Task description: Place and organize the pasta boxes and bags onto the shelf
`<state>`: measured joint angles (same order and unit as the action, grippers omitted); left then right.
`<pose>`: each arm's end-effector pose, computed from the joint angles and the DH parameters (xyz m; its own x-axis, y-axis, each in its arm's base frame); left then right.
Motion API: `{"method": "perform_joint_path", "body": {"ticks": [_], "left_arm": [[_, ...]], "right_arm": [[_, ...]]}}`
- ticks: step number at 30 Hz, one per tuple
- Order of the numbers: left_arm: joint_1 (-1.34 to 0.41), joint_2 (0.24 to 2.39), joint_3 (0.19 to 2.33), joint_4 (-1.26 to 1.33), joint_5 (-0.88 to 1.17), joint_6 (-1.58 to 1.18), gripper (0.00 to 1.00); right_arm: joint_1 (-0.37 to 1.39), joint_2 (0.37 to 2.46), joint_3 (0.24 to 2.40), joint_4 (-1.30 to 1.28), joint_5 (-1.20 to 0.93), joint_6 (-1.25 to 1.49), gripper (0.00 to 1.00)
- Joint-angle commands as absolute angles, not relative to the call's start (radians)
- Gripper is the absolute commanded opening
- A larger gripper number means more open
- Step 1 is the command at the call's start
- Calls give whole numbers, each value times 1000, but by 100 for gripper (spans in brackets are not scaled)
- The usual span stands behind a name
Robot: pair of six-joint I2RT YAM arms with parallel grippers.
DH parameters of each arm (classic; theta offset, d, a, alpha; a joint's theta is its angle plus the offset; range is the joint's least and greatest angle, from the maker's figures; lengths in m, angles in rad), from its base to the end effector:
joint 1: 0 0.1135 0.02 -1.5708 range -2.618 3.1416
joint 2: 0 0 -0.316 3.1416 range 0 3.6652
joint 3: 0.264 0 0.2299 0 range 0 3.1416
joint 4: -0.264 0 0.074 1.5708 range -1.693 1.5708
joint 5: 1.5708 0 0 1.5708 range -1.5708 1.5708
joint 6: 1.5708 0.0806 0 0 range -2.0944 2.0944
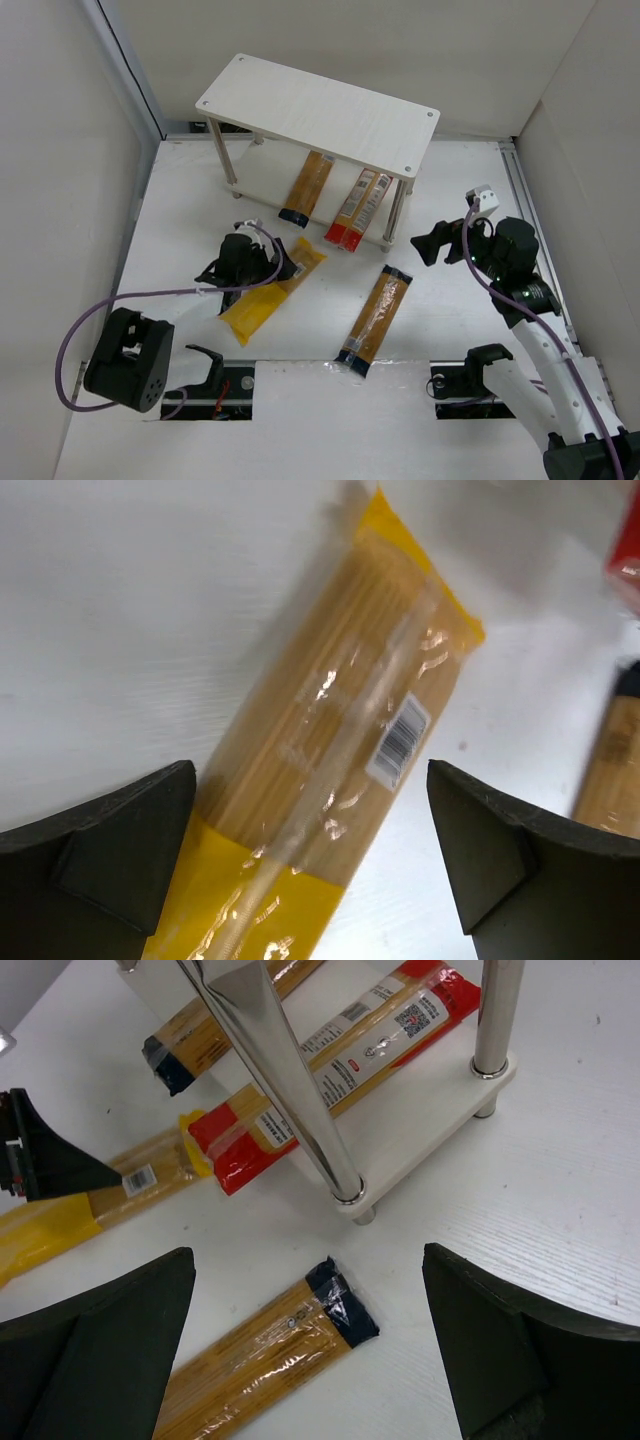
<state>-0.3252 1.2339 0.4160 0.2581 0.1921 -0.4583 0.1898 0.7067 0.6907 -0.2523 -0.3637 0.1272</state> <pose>0.2233 -0.0915 0.2095 -0.6578 -0.2365 -0.7151 0.1961 0.8629 -0.4658 0.1385 0.0558 0.3355 -0.3233 0.0586 -0.9445 -0.4760 0.8525 0.2159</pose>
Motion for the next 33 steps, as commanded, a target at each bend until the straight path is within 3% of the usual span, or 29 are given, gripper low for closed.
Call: {"method": "perform_joint_path", "body": {"ticks": [1,12,19,23,25,31,33], "left_arm": [[-377,1236,368,239,265,-538,100],[-889,1406,589,-106,-101,-623,100],[-1092,1683,851,-371,-317,-704,100],[-1092,1675,929,-453,-406,-727,100],[-1069,1593,940,-418,-407,-674,100],[-1048,1384,847,-203,-30,-364,100],[-1057,1373,824,-173,13,-328,100]], "right_arm": [[199,695,713,-184,-394,114,100],[199,686,713,-175,-403,114,100],[199,686,713,-175,-422,114,100],[199,686,704,-164,-422,114,100],[199,686,704,-164,-422,114,100],[199,664,704,-164,-442,114,100],[199,664,704,-164,-442,114,100]]}}
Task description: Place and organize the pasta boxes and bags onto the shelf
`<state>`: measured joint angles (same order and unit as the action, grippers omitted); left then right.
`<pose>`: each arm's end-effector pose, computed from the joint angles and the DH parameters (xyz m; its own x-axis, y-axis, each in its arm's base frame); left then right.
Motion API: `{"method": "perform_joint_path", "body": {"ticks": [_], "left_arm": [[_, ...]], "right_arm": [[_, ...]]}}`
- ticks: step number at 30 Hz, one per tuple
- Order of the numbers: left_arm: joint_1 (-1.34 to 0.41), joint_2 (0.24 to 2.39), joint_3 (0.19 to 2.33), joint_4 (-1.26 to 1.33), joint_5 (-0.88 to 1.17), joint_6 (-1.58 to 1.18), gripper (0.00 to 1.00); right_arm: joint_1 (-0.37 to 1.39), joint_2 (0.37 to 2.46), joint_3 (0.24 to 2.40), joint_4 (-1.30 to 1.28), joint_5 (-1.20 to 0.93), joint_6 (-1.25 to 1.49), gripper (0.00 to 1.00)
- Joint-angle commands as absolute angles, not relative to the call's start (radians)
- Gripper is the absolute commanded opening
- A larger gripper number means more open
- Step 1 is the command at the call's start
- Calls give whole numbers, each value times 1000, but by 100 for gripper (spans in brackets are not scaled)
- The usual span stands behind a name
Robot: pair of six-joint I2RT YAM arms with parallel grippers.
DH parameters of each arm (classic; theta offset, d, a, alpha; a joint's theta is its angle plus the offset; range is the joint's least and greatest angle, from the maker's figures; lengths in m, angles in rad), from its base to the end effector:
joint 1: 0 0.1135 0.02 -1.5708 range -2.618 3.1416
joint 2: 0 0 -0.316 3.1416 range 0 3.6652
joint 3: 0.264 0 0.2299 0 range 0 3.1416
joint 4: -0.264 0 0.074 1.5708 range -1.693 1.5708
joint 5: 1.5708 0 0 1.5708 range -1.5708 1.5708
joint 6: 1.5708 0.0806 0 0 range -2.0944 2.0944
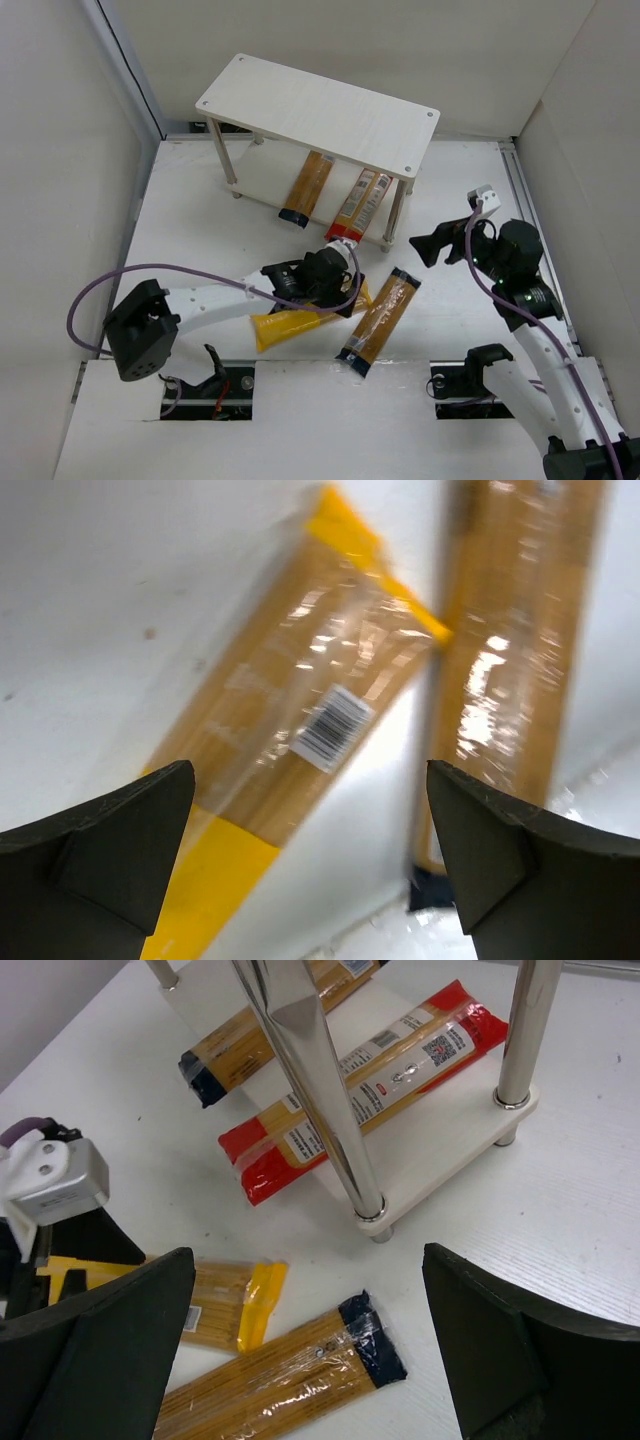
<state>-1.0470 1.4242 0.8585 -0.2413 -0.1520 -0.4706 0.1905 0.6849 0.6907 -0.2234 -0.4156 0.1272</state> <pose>0.1604 -0.2534 0.2468 -0.6863 0.2921 -0.6661 0.5524 0.8050 -0.2162 0.1324 0.0587 0.3428 -0.2813 0.0640 -0.9575 -0.5289 0.8222 0.2103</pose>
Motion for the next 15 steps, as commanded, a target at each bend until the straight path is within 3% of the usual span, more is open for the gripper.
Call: {"method": "perform_joint_path", "body": {"ticks": [1,9,15], "left_arm": [[-1068,1364,824,-173,26,-328,100],[-1088,1364,793,-199,-98,-314,100],[-1112,1485,914,-288,-162,-293,100]], "right_arm": [[199,664,704,-164,-442,114,100],[199,664,704,-164,-451,114,100],[199,684,704,-164,-471,104,100]]}}
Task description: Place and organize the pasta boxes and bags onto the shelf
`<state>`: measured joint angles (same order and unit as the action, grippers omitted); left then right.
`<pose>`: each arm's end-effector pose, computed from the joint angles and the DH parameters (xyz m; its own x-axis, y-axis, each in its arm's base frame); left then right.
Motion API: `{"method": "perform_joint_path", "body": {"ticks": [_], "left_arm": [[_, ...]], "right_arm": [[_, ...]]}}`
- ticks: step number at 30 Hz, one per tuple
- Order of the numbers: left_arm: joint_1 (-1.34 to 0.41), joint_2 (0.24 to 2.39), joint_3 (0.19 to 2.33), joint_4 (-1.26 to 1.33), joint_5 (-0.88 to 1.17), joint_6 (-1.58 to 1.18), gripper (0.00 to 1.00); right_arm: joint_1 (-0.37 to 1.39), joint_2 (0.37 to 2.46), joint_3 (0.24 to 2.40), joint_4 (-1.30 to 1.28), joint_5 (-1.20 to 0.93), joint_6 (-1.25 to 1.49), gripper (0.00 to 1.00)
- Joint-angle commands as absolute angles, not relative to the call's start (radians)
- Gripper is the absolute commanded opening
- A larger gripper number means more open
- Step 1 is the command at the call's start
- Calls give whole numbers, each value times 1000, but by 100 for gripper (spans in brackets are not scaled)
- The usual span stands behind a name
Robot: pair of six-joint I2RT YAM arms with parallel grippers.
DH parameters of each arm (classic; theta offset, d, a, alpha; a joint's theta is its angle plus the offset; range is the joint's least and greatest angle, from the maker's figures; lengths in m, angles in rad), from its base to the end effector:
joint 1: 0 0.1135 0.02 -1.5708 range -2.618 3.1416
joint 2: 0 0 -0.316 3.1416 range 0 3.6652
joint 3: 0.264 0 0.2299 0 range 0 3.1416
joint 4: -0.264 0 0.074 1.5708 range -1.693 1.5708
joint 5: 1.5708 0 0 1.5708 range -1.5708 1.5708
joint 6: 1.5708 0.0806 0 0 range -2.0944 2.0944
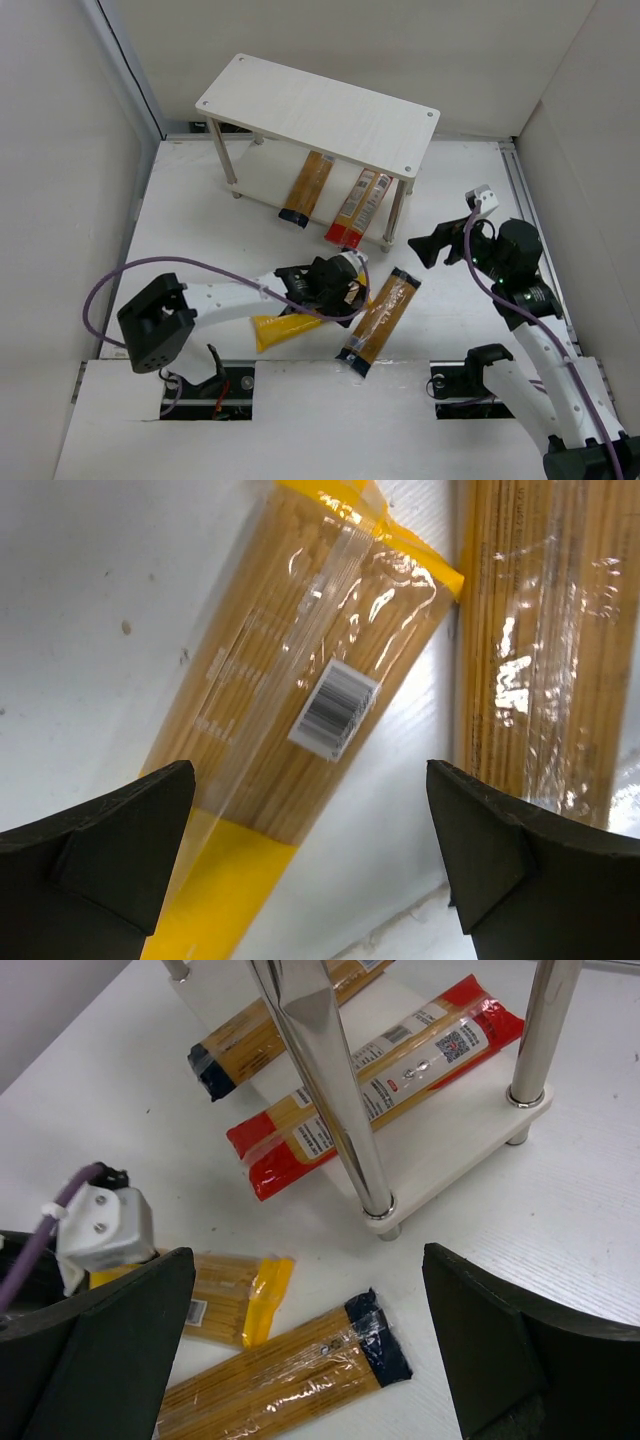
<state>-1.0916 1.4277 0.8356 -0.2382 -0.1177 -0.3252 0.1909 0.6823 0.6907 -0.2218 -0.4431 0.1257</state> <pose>0.1451 -0.2587 0.2385 -0.5924 0.4519 -0.6670 0.6917 0.7098 -0.1334 0.1306 0.0604 0.3435 -0.2794 0.0614 -0.9582 -0.5521 0.8062 0.2126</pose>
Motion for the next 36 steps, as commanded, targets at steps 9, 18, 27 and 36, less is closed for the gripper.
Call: {"method": "perform_joint_path", "body": {"ticks": [9,18,27,36], "left_arm": [[-1206,1732,1060,-417,-279,-177,95],[-1206,1752,1098,-505,-425,-152,94],[-1140,1752,1032,-358,-315,-20,95],[-1121,1871,1051,-330,-181,9,75]], "right_arm": [[209,684,704,-164,-491,104,100],[209,684,704,-164,-509,95,100],[209,684,713,-164,-500,95,100],[209,632,713,-164,-466,95,100]]}}
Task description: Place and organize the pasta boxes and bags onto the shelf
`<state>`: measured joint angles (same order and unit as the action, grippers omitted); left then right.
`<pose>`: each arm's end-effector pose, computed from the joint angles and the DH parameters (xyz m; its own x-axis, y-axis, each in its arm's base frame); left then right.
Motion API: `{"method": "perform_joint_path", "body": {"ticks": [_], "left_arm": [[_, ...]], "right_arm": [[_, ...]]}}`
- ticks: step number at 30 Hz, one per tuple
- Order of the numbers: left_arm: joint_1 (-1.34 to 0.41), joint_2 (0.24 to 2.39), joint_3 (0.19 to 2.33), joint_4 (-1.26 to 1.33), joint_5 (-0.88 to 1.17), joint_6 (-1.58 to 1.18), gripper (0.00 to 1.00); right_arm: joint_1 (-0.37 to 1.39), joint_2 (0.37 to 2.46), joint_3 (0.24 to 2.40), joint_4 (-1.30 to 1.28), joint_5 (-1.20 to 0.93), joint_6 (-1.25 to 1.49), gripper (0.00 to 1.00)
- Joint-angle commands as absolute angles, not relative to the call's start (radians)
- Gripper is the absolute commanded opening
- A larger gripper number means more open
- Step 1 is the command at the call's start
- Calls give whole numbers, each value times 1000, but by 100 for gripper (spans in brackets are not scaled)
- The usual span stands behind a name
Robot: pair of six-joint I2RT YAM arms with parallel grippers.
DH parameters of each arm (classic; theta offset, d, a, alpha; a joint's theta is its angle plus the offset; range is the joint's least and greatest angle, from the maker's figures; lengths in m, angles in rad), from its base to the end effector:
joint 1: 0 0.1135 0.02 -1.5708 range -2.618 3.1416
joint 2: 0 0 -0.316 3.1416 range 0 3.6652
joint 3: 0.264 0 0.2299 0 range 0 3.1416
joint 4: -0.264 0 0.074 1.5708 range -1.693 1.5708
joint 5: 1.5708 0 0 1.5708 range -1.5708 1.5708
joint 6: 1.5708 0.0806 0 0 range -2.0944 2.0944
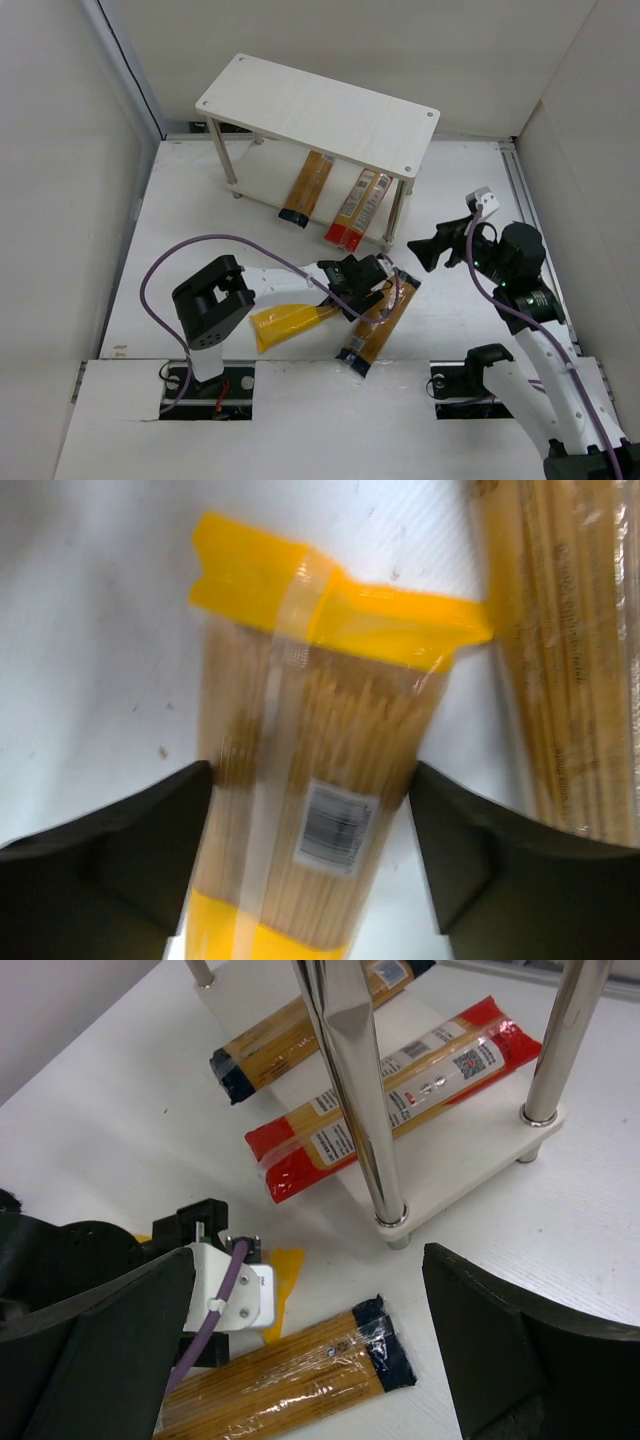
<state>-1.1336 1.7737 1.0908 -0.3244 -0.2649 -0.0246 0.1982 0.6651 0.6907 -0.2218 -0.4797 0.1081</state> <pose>0.1778 -0.3306 0.2012 -0.3779 0.7525 -0.5394 0.8061 0.5540 0.2081 0.1244 0.0629 0.3458 -0.2567 0.0461 -0.9654 -0.5942 0.7802 0.1953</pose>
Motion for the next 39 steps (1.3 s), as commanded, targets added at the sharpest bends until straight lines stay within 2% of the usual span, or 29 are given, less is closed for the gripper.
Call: {"method": "perform_joint_path", "body": {"ticks": [1,7,8,9,15,17,20,24,29,39], "left_arm": [[-1121,1884,1051,-330,-167,9,69],[-1101,1830,1025,-275,-23,18,50],[-1101,1819,1025,-275,-5,18,41],[-1101,1819,1025,-275,-14,6,0],[-1101,1852,1055,-301,-89,-96,0],[-1101,1852,1097,-324,-202,-161,0],[-1101,1780,1163,-357,-337,-238,0],[-1114,1640,1282,-393,-615,-356,0],[-1114,1442,1307,-235,-649,-307,0],[-1199,1267,1322,-177,-796,-210,0]], "right_arm": [[209,618,713,-164,-466,95,100],[209,584,713,-164,-428,95,100],[209,575,704,-164,-428,95,100],[209,575,704,-164,-428,95,100],[209,575,704,-164,-428,95,100],[209,575,704,-164,-428,95,100],[209,575,704,-164,-419,95,100],[209,575,695,-164,-419,104,100],[209,566,695,-164,-419,104,100],[209,555,695,-164,-400,104,100]]}}
